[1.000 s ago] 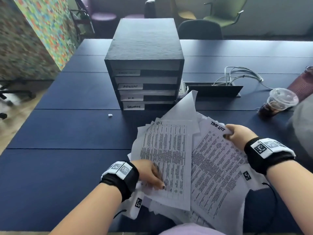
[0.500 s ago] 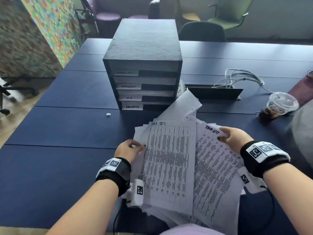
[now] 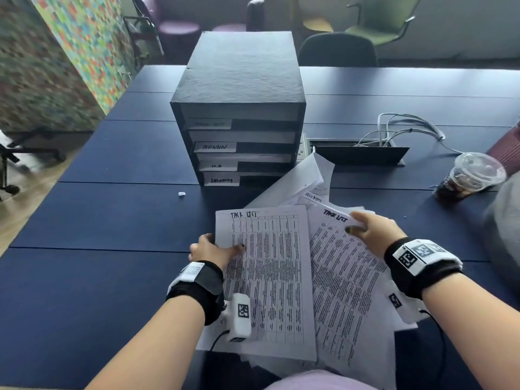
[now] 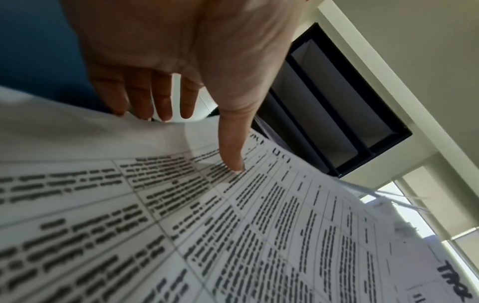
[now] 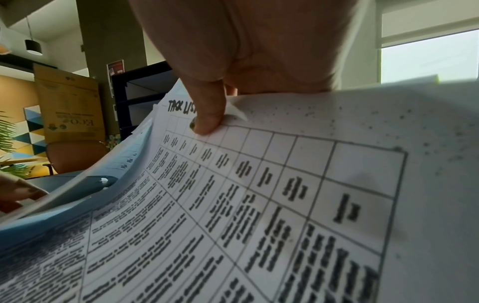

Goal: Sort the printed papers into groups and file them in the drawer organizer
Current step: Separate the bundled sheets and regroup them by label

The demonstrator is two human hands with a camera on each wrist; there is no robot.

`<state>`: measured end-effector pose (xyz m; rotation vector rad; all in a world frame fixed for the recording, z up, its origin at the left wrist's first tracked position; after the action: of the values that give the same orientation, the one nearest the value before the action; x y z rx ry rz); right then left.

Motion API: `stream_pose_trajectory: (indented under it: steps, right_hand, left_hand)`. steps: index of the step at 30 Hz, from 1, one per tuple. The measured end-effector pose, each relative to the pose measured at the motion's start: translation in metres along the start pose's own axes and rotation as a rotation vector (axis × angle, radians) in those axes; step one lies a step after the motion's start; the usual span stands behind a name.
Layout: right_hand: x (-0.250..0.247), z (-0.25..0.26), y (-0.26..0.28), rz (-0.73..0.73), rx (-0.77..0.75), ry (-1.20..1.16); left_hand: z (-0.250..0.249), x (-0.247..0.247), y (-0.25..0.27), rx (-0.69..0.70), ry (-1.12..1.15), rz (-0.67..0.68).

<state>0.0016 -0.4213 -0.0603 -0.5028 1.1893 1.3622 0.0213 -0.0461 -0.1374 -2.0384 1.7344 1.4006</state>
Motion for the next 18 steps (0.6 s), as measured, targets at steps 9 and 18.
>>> stream_pose_trajectory:
  steps: [9, 18]
  right_hand:
    - [0.005, 0.023, -0.017, 0.028, -0.090, -0.010]
    - [-0.022, 0.052, -0.021, -0.062, -0.182, -0.319]
  left_hand:
    - [-0.017, -0.019, -0.002, 0.200, 0.377, -0.016]
    - [-0.076, -0.013, 0.013, 0.375, 0.566, 0.151]
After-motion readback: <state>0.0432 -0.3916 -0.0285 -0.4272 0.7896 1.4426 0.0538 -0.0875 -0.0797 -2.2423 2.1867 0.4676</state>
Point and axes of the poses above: each hand's wrist, its own y-axis away from the middle knuckle, its own x-axis out of the palm, z = x × y, the point moved 8 cm from there along -y, towards the middle knuckle, and after that the axes turned 5 degrees about -y, right-handed, at the moved point
